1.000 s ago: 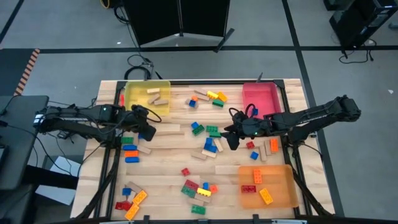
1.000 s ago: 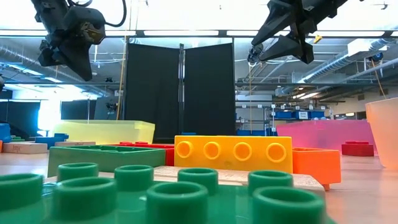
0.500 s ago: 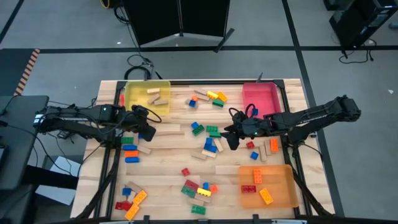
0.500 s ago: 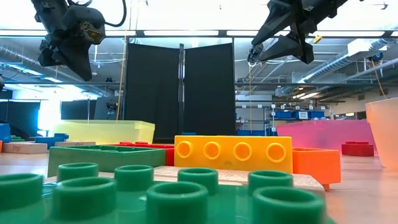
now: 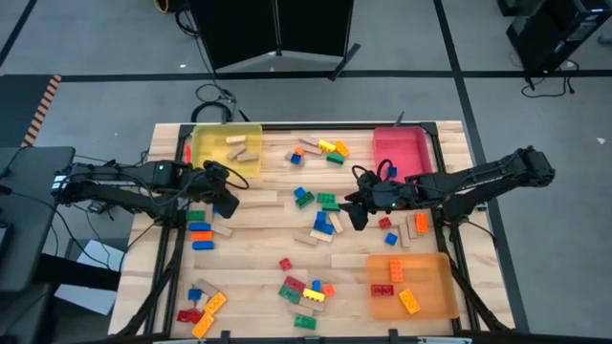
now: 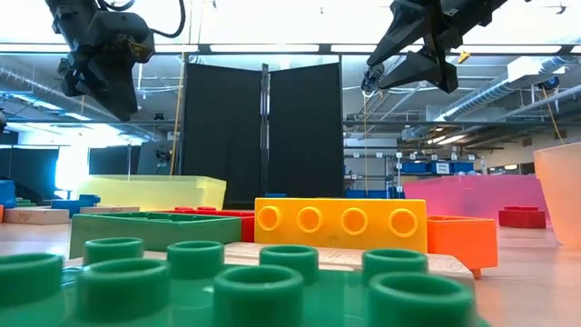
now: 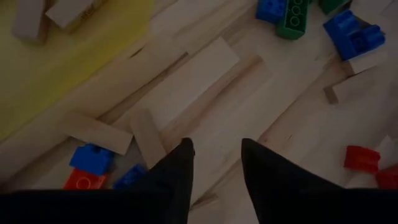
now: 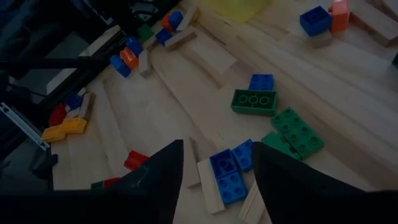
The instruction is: Sort blocks by size
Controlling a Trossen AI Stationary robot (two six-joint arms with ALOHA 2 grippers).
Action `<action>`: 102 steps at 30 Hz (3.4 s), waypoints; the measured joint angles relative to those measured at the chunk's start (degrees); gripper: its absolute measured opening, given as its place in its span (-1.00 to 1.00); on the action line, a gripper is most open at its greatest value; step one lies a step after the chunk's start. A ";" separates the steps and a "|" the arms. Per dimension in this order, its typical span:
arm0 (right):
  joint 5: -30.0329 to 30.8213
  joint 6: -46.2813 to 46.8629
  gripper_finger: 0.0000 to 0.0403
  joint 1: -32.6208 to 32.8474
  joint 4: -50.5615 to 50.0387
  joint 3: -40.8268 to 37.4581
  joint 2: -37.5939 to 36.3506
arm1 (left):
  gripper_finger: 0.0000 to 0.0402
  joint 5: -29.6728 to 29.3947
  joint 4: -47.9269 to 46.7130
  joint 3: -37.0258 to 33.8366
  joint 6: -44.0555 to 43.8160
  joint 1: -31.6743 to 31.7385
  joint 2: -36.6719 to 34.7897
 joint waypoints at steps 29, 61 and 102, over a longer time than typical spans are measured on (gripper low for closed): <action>3.26 -4.55 0.00 -0.53 3.93 0.04 0.04 | 0.25 -1.97 -2.23 -12.65 -20.62 0.00 3.05; 3.26 -4.55 0.00 -2.38 5.19 0.02 0.02 | 0.19 5.98 7.17 -13.66 -8.73 3.78 23.56; -1.90 3.55 0.04 -1.86 6.59 -0.02 0.02 | -0.47 4.97 16.15 15.37 1.40 5.84 26.69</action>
